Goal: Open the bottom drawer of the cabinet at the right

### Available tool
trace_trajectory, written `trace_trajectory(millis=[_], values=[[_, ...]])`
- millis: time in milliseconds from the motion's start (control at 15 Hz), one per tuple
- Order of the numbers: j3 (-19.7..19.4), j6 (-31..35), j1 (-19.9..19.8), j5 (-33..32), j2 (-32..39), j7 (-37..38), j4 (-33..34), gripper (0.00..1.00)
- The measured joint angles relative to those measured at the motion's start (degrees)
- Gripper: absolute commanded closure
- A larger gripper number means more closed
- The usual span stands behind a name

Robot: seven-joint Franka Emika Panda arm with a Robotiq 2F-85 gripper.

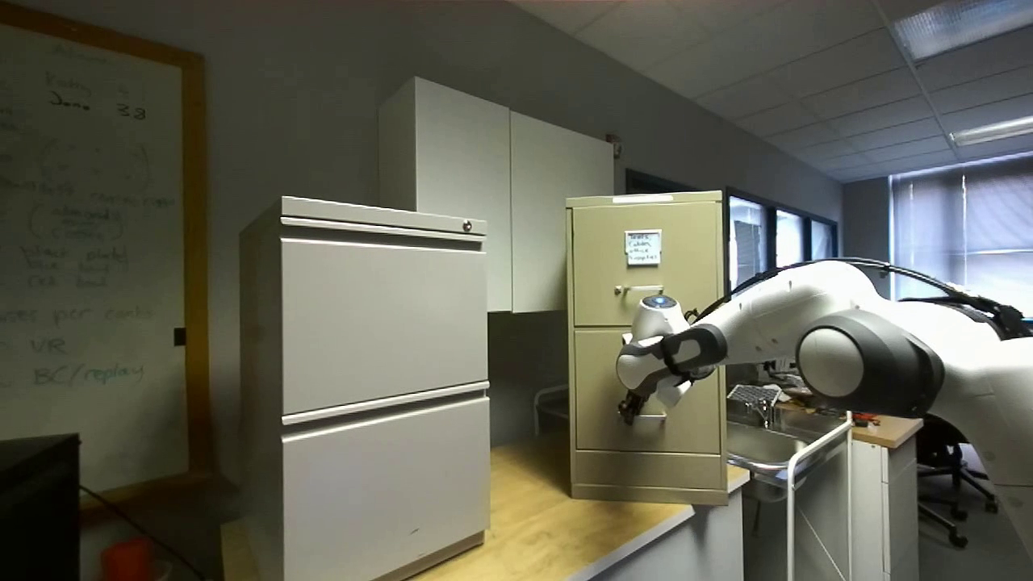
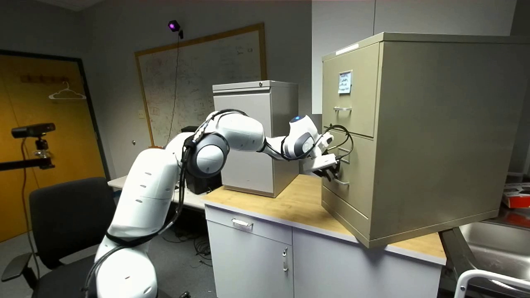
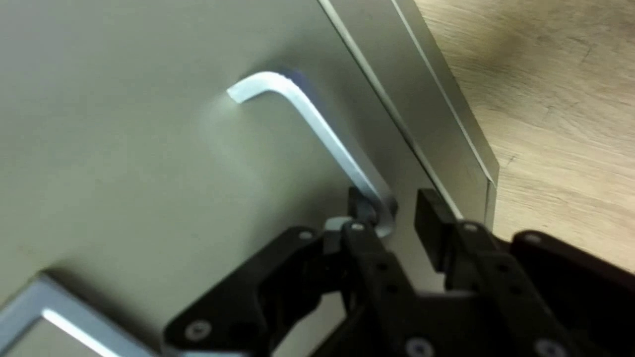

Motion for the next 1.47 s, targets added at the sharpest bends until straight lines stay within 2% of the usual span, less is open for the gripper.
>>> trace_trajectory(millis=[467,800,867,933,1067,1200,1267,1400,1467], values=[[0.03,8.99,-0.49,1.36,-2.6,-4.21,-6.62,0.93],[0.15,11.79,-0.5,1.38,-4.13,-5.68,-9.68,0.93],[-0.4,12.96,0.07,-1.45,-4.78,-5.81,-11.0,0.93],[-3.32,14.12,2.49,-5.8,-5.2,-2.26,-12.15,0.93],[-12.63,13.87,11.27,-14.35,-5.21,6.84,-12.76,0.93],[-20.73,10.8,19.69,-22.89,-5.24,15.66,-12.87,0.93],[-23.4,7.38,23.5,-27.12,-5.57,20.01,-13.18,0.93],[-24.18,-2.67,29.46,-31.42,-6.99,25.51,-15.68,0.93],[-22.26,-7.78,30.86,-31.54,-7.81,26.34,-17.14,0.93]])
